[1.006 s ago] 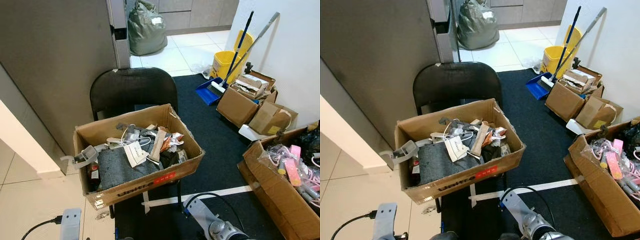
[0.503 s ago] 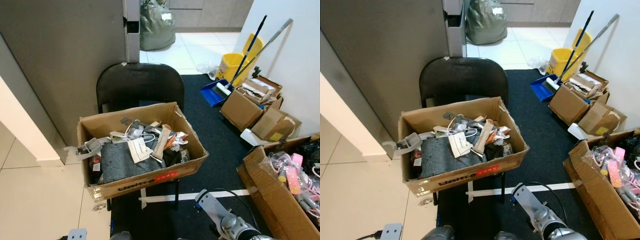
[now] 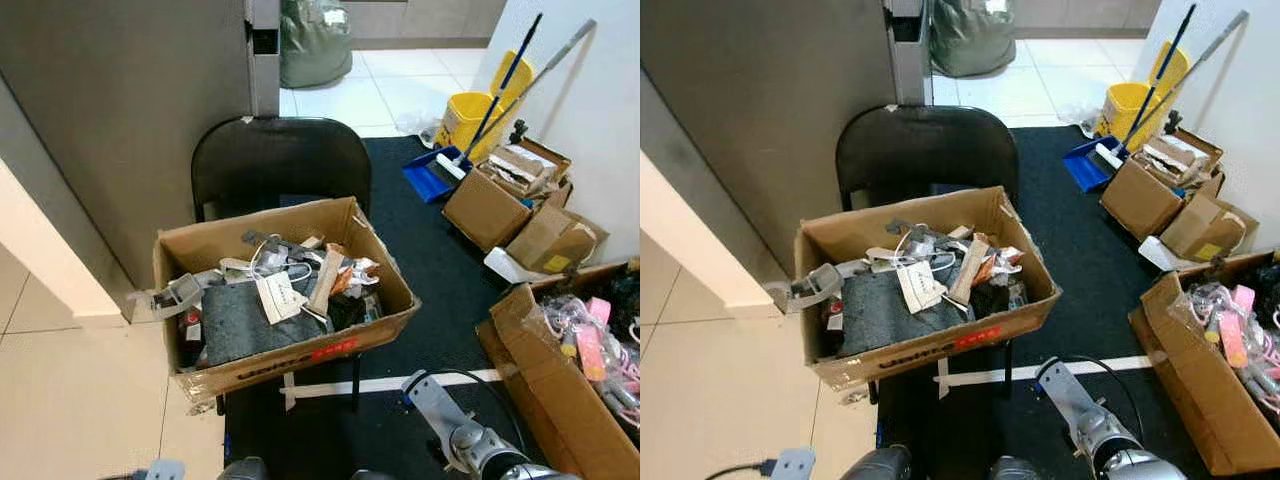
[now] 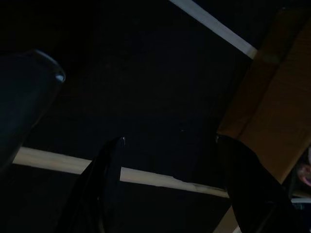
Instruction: Picking trash to rubbish bin
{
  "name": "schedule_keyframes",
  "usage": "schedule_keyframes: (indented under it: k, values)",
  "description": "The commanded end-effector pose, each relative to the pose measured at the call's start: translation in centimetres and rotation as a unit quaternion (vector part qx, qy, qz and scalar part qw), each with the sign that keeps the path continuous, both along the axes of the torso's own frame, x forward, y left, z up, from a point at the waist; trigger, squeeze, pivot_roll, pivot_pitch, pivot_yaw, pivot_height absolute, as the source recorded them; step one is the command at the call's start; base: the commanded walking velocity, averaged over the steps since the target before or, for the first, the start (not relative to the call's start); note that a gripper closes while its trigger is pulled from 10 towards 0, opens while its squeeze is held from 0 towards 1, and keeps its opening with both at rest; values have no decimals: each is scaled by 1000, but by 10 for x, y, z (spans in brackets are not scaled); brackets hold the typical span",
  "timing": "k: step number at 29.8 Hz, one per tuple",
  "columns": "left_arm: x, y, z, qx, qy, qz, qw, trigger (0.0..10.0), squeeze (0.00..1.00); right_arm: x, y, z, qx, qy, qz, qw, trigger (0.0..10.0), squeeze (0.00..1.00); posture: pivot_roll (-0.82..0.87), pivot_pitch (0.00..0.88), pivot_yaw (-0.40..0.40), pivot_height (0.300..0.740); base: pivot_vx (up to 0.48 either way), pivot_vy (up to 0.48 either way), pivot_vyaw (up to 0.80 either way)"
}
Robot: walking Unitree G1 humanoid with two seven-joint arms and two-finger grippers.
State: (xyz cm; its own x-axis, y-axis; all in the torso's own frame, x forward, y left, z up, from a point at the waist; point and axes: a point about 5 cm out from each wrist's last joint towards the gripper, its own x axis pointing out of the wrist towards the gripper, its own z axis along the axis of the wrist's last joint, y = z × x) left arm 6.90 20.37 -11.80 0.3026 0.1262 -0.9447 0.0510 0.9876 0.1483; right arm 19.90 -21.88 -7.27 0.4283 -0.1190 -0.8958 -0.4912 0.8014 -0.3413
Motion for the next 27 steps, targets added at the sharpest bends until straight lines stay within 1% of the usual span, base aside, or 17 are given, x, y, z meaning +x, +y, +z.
schedule_keyframes:
  k: [1, 4, 5, 9, 11, 13, 14, 16, 17, 18, 20, 21, 22, 23, 24, 25, 27]
  values:
    - [6, -9, 0, -11, 1, -35, 999, 10000, 0, -3, 2, -2, 0, 6, 15, 1000, 10000, 0, 80, 99, -18, 740, 0, 0, 0]
    - [28, -14, 4, -16, -27, -52, 998, 10000, 0, -3, 2, -2, 0, 8, 16, 1000, 10000, 0, 71, 98, -14, 740, 0, 0, 0]
    - [30, -15, 4, -16, -29, -53, 998, 10000, 0, -3, 2, -2, 0, 8, 19, 1000, 10000, 0, 71, 98, -14, 740, 0, 0, 0]
    - [32, -20, 4, -15, -25, -86, 996, 10000, 0, -2, 2, -1, -6, 5, 25, 1000, 10000, 0, 65, 100, -7, 740, 0, 0, 0]
    - [31, -23, 3, -6, -18, -125, 992, 10000, 0, -2, 1, -1, 0, 4, 12, 1000, 10000, 0, 52, 92, 3, 740, 0, 0, 0]
    - [27, -22, 2, 22, -2, -190, 981, 10000, 0, -2, 1, -1, -1, 5, 12, 1000, 10000, 0, 52, 87, 2, 740, 0, 0, 0]
    - [27, -22, 2, 22, -2, -190, 981, 10000, 0, -2, 1, -1, -1, 5, 12, 1000, 10000, 0, 52, 87, 2, 740, 0, 0, 0]
    - [22, -18, 1, 63, 19, -274, 960, 10000, 0, -1, 0, -1, -2, 6, 15, 1000, 10000, 0, 54, 82, -1, 740, 0, 0, 0]
    - [17, -11, 1, 96, 39, -329, 939, 10000, 0, -1, 0, -1, 0, 5, 8, 1000, 10000, 0, 58, 76, -3, 740, 0, 0, 0]
    - [17, -11, 1, 96, 39, -329, 939, 10000, 0, -1, 0, -1, 0, 5, 8, 1000, 10000, 0, 58, 76, -3, 740, 0, 0, 0]
    - [12, -1, 1, 135, 63, -382, 912, 10000, 0, -1, -1, 0, 1, 4, 2, 1000, 10000, 0, 60, 70, -4, 740, 0, 0, 0]
    - [12, -1, 1, 135, 63, -382, 912, 10000, 0, -1, -1, 0, 1, 4, 2, 1000, 10000, 0, 60, 70, -4, 740, 0, 0, 0]
    - [11, 3, 2, 152, 72, -407, 898, 10000, 0, -1, -1, 0, -1, 4, 6, 1000, 10000, 0, 60, 68, -5, 740, 0, 0, 0]
    - [11, 3, 2, 152, 72, -407, 898, 10000, 0, -1, -1, 0, -1, 4, 6, 1000, 10000, 0, 60, 68, -5, 740, 0, 0, 0]
    - [10, 7, 2, 167, 79, -424, 887, 10000, 0, 0, -1, 1, -5, 5, 15, 1000, 10000, 0, 63, 63, -8, 740, 0, 0, 0]
    - [10, 7, 2, 167, 79, -424, 887, 10000, 0, 0, -1, 1, -5, 5, 15, 1000, 10000, 0, 63, 63, -8, 740, 0, 0, 0]
    - [10, 10, 3, 175, 85, -437, 878, 10000, 0, 1, -2, 1, -9, 5, 23, 1000, 10000, 0, 68, 59, -13, 740, 0, 0, 0]
